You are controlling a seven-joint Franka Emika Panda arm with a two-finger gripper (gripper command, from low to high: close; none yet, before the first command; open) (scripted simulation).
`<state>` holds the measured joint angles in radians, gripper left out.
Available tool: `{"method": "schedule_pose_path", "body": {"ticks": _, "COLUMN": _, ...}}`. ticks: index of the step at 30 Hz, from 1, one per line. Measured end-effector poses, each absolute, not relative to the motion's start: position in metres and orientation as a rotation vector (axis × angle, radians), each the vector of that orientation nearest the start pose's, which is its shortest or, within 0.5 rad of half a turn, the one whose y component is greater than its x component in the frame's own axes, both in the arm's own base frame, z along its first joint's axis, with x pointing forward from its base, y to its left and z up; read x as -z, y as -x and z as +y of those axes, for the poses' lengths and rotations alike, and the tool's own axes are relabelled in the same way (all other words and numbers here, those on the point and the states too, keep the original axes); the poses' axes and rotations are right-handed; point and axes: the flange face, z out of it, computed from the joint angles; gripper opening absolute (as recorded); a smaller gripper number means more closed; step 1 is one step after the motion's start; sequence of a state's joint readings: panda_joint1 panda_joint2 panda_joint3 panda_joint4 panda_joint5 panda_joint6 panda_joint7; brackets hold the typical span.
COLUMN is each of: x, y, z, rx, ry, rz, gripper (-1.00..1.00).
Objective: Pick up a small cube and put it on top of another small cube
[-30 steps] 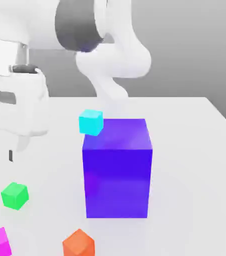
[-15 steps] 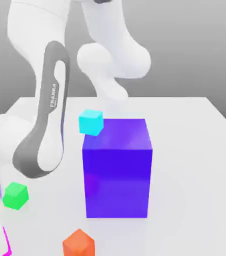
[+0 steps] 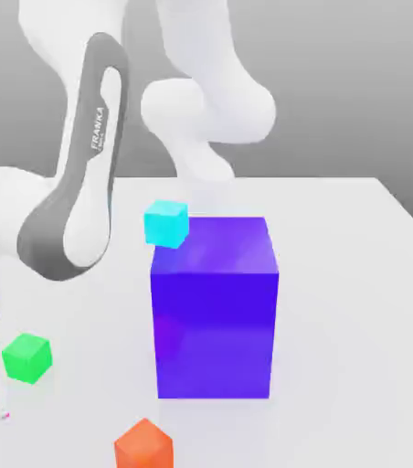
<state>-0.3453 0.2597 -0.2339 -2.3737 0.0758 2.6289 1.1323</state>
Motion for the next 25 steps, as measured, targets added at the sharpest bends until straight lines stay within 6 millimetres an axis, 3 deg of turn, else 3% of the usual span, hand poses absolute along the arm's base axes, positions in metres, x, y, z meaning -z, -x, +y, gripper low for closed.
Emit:
{"method": "schedule_pose_path", "body": {"ticks": 7, "x": -0.241, "y": -0.326, "z": -0.287, "rx": 0.004, "ry": 2.001, "rz": 2.428, "gripper": -1.00}}
{"method": "schedule_pose_path", "body": {"ticks": 12, "x": -0.194, "y": -0.321, "z": -0.281, "rx": 0.001, "ry": 2.020, "rz": 2.405, "gripper": -1.00}}
{"method": "schedule_pose_path", "body": {"ticks": 13, "x": -0.184, "y": -0.320, "z": -0.281, "rx": 0.001, "ry": 2.020, "rz": 2.406, "gripper": 1.00}}
{"method": "schedule_pose_path", "body": {"ticks": 20, "x": -0.183, "y": -0.320, "z": -0.281, "rx": 0.001, "ry": 2.019, "rz": 2.406, "gripper": 1.00}}
{"method": "schedule_pose_path", "body": {"ticks": 25, "x": -0.232, "y": -0.319, "z": -0.282, "rx": 0.000, "ry": 2.017, "rz": 2.406, "gripper": 1.00}}
